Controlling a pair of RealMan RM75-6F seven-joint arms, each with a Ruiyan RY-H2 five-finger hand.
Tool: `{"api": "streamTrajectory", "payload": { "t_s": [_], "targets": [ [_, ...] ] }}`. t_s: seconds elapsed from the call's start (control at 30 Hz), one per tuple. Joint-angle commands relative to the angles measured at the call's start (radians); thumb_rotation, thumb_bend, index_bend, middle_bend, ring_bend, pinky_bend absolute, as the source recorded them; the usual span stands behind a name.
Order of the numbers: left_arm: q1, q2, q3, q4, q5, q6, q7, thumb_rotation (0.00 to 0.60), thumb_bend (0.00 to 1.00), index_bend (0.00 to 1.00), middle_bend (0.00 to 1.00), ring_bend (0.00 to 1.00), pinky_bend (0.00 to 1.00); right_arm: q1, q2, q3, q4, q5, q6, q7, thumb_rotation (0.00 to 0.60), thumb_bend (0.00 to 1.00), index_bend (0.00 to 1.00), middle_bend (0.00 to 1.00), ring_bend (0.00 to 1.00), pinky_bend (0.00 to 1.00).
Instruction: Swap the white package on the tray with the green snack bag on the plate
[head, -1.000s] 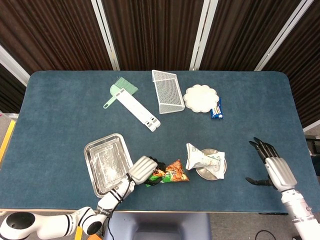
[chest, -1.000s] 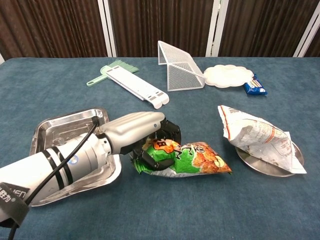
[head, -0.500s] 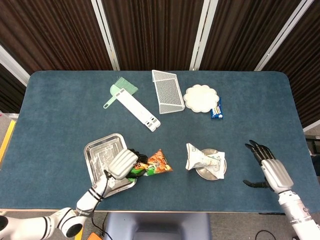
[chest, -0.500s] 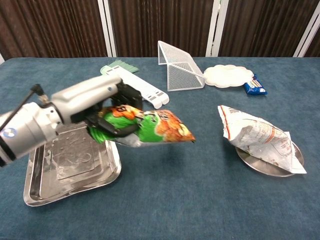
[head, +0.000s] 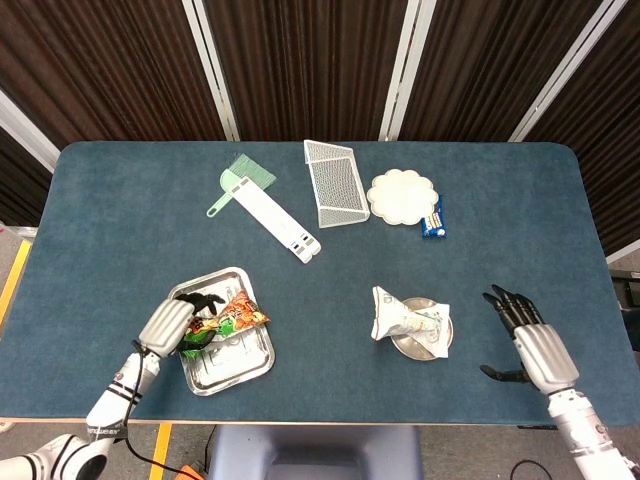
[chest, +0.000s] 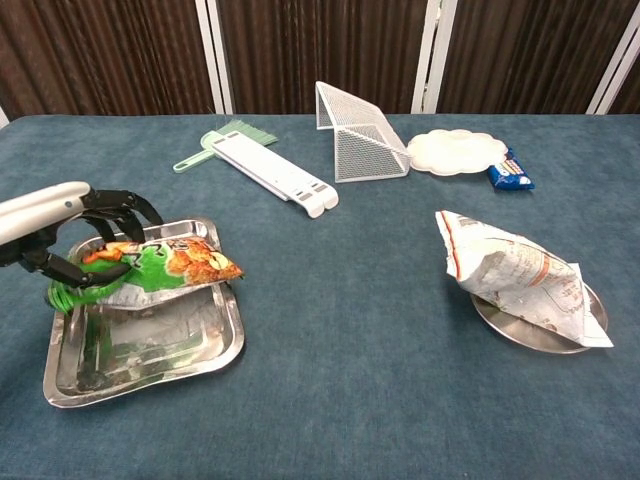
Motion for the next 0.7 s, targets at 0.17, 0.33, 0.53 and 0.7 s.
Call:
{"api": "streamTrajectory", "payload": {
  "t_s": [0.17, 0.33, 0.53, 0.7],
  "targets": [
    [0.051, 0.095, 0.040, -0.131, 0.033, 0.059, 0.047, 0.600, 0.37, 0.00, 0.00, 0.00, 0.00, -0.008, -0.008, 0.004, -0.008, 0.000, 0.006, -0.022, 0.600, 0.16, 0.00, 0.00, 0.00, 0.00],
    [0.139, 0.246, 0.111, -0.299, 0.078, 0.161, 0.126, 0.600, 0.37, 0.00, 0.00, 0.00, 0.00, -0.011, -0.002, 0.001, -0.009, -0.010, 0.007, -0.022, 0.600, 0.16, 0.00, 0.00, 0.00, 0.00],
    [0.360, 0.298, 0.155, -0.297, 0.113, 0.483, 0.257, 0.600, 0.38, 0.00, 0.00, 0.00, 0.00, -0.040, -0.023, 0.001, -0.014, -0.025, 0.059, -0.129, 0.600, 0.16, 0.00, 0.00, 0.00, 0.00],
    [0.414, 0.272, 0.148, -0.250, 0.097, 0.544, 0.257, 0.600, 0.39, 0.00, 0.00, 0.00, 0.00, -0.051, -0.040, -0.003, -0.018, -0.029, 0.070, -0.172, 0.600, 0.16, 0.00, 0.00, 0.00, 0.00]
  ]
}}
